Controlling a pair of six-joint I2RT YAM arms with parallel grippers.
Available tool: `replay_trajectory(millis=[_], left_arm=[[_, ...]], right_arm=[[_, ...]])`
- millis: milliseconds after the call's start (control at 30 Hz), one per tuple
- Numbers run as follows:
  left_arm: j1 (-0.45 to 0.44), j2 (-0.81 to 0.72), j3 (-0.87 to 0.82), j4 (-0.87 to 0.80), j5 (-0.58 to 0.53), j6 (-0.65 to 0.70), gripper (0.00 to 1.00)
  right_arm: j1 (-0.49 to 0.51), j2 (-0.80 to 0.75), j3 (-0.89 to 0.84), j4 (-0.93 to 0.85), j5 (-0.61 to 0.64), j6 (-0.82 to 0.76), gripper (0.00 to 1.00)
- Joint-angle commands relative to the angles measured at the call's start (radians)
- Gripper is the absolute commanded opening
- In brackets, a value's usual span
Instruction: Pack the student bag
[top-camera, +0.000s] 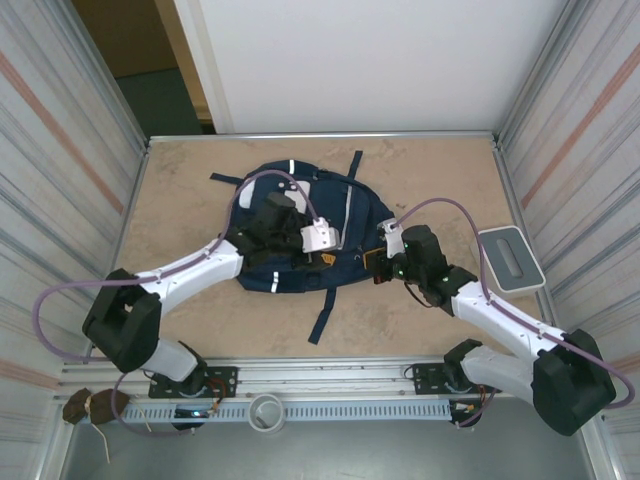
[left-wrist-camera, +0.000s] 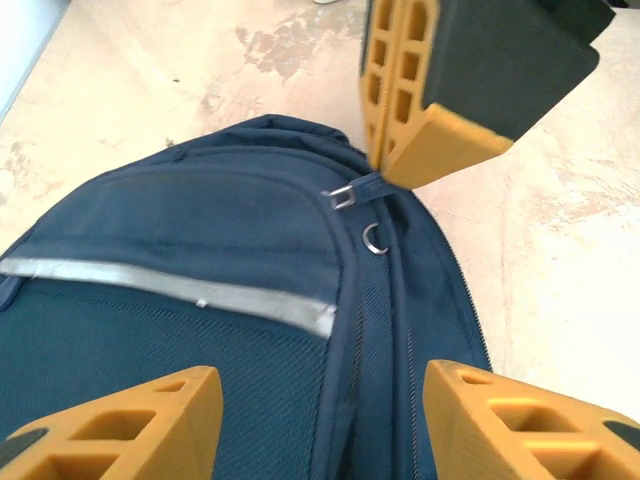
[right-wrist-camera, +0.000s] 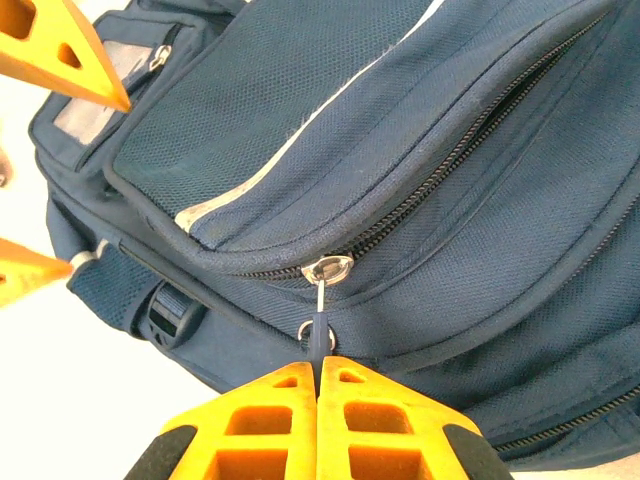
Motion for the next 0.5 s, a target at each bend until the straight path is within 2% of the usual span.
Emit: replay_trajectory(millis=[0, 167, 233, 300, 400, 467], left_arm=[[-0.037, 0.057, 0.073, -0.043, -0.098, 0.051, 0.58], [-0.080, 0.162, 0.147, -0.046, -0.192, 0.073, 0.56], [-0.083, 0.193, 0.163, -0.052, -0.201, 0.086, 0.51], [-0.084, 0.213, 0.173, -0.065, -0.203, 0.091, 0.42], [-0.083, 0.221, 0.176, -0.079, -0.195, 0.097, 0.20], [-0.072, 0.210, 0.177, -0.090, -0.141, 0.085, 0.07]], right_arm=[[0.006, 0.008, 0.031, 0.011, -0.036, 0.033, 0.00], [0.006, 0.024, 0.013, 0.052, -0.036, 0.049, 0.00], [0.001, 0.037, 0.002, 0.080, -0.036, 0.052, 0.00], [-0.004, 0.053, -0.007, 0.110, -0.042, 0.052, 0.00], [-0.018, 0.079, -0.014, 0.148, -0.062, 0.044, 0.00], [-0.022, 0.092, -0.017, 0.161, -0.063, 0.030, 0.01]])
